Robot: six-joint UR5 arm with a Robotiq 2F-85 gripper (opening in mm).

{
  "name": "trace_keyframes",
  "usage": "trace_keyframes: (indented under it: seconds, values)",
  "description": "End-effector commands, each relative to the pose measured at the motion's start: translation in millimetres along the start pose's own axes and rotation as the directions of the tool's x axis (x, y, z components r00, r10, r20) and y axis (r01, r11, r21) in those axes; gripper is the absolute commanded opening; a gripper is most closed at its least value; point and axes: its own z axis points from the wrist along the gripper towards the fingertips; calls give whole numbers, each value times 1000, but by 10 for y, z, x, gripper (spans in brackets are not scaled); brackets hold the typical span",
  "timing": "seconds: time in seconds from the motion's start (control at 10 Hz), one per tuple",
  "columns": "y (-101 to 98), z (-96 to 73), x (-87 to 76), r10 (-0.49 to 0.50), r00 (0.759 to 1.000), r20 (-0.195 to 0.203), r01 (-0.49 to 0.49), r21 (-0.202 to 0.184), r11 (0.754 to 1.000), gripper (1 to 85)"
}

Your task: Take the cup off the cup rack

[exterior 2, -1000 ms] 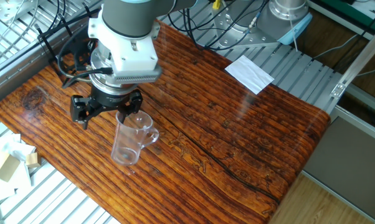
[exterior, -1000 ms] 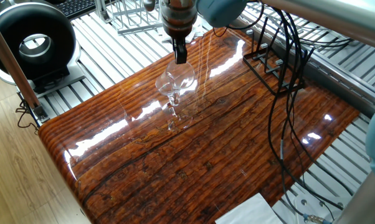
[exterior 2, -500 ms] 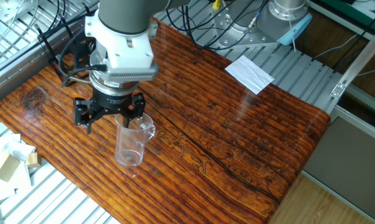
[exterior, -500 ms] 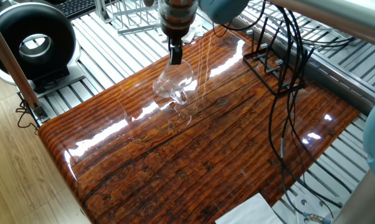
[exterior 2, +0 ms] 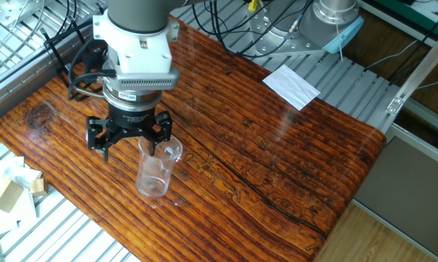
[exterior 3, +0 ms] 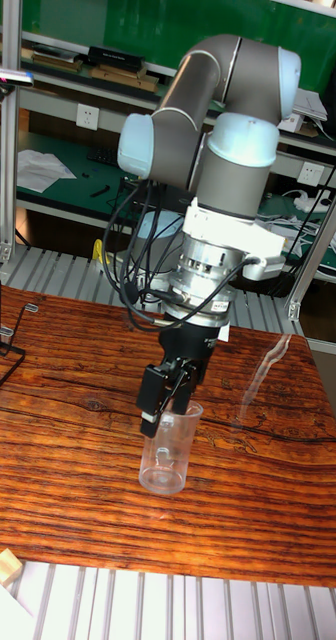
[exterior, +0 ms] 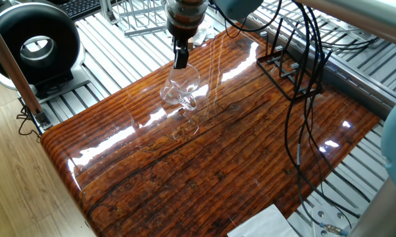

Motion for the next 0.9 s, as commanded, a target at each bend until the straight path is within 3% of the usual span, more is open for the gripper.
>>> trace_keyframes:
  seconds: [0.0,0.3,0.6,0.8]
  values:
    - [-11,-27,-82,20,999,39,-20,-14,1000,783]
    - [-63,-16,-34,8,1000,23,-8,4,1000,807]
    - [-253,72,243,-27,997,-75,33,77,996,850]
    - [-277,89,291,-29,995,-91,37,88,995,850]
